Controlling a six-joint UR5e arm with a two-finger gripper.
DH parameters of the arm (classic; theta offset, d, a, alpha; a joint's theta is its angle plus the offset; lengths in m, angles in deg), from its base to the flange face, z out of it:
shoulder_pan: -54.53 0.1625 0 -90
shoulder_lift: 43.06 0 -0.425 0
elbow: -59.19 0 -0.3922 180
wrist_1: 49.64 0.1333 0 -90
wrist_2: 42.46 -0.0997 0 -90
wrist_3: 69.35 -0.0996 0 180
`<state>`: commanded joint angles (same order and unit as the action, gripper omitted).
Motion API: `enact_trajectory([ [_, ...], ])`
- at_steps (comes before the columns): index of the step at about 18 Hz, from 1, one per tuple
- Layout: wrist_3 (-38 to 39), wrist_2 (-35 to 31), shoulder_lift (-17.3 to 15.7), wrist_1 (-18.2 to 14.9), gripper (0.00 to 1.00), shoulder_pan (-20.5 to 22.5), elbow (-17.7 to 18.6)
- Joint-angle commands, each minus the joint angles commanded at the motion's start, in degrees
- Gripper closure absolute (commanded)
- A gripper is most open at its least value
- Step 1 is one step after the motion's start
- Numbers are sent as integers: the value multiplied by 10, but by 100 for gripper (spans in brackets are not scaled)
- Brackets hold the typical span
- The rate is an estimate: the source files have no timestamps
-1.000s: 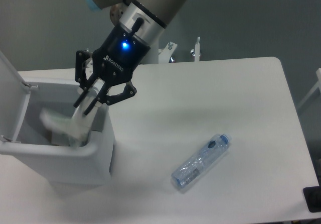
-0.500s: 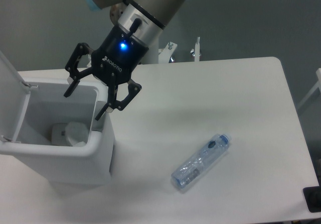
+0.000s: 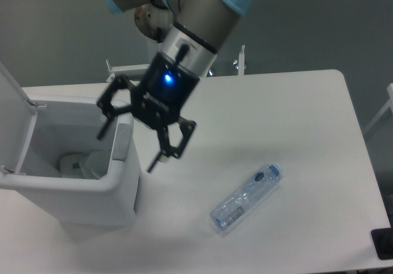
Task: Place the trash in the trash can
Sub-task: 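Move the open gripper over the clear plastic water bottle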
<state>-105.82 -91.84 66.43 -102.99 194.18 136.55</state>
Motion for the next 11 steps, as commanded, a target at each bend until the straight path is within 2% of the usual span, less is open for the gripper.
enact_trajectory([
  [3, -41, -5, 37, 1, 0, 46, -9],
  [6, -81, -12, 56, -1, 0, 71, 21],
  [11, -132, -136, 86, -4, 0, 77, 50],
])
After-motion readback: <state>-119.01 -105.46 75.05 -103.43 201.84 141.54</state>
